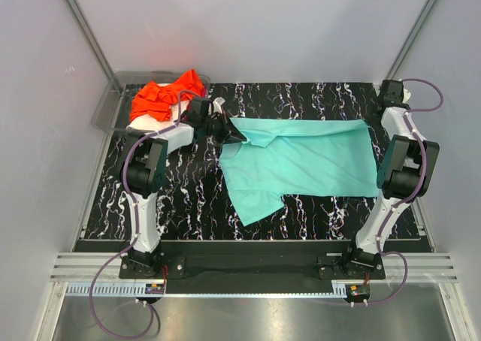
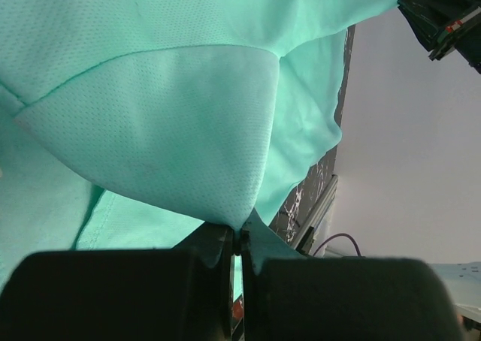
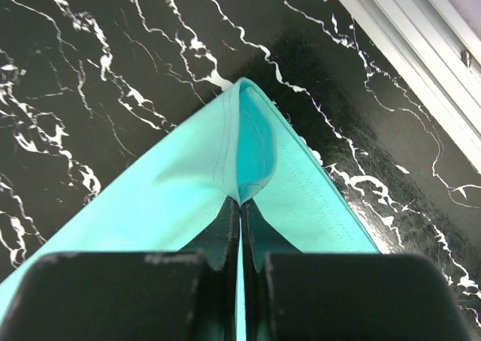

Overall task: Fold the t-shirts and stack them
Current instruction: Flatten the tshirt out

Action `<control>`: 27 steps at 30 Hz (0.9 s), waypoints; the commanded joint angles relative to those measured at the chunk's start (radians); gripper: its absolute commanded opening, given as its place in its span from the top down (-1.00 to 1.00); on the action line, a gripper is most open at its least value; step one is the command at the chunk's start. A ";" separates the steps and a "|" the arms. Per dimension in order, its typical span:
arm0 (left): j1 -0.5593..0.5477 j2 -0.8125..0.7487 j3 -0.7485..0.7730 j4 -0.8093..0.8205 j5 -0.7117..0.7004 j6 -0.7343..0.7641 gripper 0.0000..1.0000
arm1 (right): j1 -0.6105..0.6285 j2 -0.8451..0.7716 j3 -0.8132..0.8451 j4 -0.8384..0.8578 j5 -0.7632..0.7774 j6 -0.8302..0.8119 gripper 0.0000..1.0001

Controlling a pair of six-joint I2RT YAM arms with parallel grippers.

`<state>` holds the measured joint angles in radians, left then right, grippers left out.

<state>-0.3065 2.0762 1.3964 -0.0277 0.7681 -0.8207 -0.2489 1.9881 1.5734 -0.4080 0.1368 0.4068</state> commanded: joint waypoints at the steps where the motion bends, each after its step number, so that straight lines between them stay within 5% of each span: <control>1: -0.003 -0.047 -0.010 0.031 0.053 0.008 0.91 | -0.001 0.017 0.036 -0.017 0.007 -0.019 1.00; 8: -0.002 -0.056 0.033 0.034 0.063 0.046 0.92 | -0.001 0.041 0.069 -0.022 -0.022 0.018 1.00; 15: 0.006 0.053 0.272 0.066 0.054 0.055 0.91 | -0.001 0.123 0.242 -0.020 -0.081 0.104 1.00; 21: 0.024 0.191 0.450 0.221 -0.078 0.103 0.55 | -0.001 0.230 0.355 0.089 -0.134 0.188 0.97; 24: 0.041 0.271 0.582 0.134 -0.105 0.106 0.21 | -0.004 0.345 0.500 0.062 -0.268 0.199 0.58; 27: 0.026 0.184 0.593 -0.053 -0.209 0.301 -0.07 | -0.001 0.373 0.654 -0.102 -0.270 0.175 0.19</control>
<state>-0.2783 2.3394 1.9434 0.0563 0.6746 -0.6964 -0.2493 2.3539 2.0956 -0.4084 -0.0677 0.5831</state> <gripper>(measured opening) 0.496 0.371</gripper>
